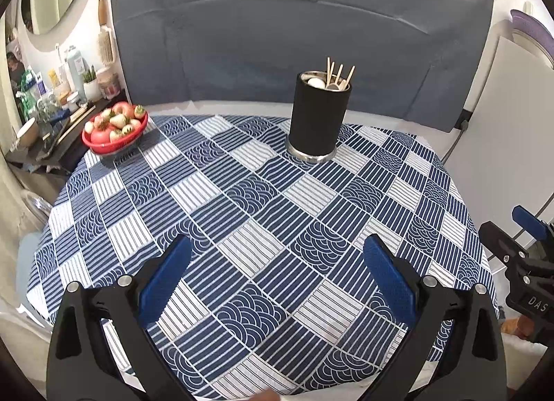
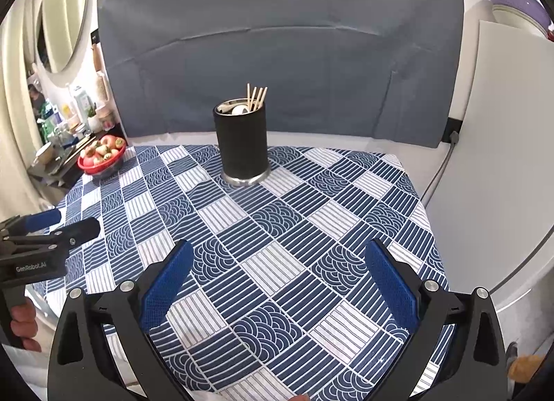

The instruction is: Organize utensils

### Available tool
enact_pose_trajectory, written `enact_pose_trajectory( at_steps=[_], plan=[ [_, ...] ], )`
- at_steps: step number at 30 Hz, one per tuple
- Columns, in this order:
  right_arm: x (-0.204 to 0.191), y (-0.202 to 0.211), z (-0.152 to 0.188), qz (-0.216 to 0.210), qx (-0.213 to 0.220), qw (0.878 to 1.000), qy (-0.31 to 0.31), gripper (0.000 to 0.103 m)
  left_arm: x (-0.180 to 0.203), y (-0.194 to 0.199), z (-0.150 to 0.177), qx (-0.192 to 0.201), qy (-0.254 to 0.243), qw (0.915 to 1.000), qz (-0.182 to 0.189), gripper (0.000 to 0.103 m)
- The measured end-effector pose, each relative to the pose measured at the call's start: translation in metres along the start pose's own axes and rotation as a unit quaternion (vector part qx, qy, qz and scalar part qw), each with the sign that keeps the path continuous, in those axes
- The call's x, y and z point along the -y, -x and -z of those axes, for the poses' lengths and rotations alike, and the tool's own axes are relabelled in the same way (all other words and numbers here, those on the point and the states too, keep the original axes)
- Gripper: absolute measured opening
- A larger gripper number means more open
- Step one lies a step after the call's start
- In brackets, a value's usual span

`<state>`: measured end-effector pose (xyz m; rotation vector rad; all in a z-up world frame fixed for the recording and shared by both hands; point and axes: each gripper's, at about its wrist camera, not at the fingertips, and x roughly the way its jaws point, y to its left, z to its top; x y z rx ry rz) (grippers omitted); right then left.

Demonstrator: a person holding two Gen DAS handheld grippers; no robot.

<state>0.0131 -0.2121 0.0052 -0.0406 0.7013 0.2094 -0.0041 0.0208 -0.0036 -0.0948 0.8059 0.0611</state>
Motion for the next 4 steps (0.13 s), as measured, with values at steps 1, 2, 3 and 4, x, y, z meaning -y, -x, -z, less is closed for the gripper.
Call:
enact_pose_trajectory(
  at_steps=[1,2,3,4],
  plan=[
    [0.0004,-0.0003,-0.0002,0.0,-0.001,1.0,-0.001,0.095,0.0005,0.0005,-0.0005,0.001,-0.003,1.0,0.002,0.097],
    [0.0008,-0.0009,-0.0004,-0.001,-0.002,1.0,-0.002,0.095,0.0009,0.0008,-0.001,0.002,-0.006,1.0,0.005,0.097],
    [0.0013,-0.0016,-0.0009,-0.004,-0.003,1.0,-0.003,0.095,0.0014,0.0009,-0.0015,0.003,-0.009,0.9999,0.006,0.097],
    [0.0009,-0.0022,-0.0013,-0.005,-0.004,1.0,-0.002,0.095,0.0017,0.0009,-0.0021,0.005,-0.012,0.9999,0.006,0.097]
  ],
)
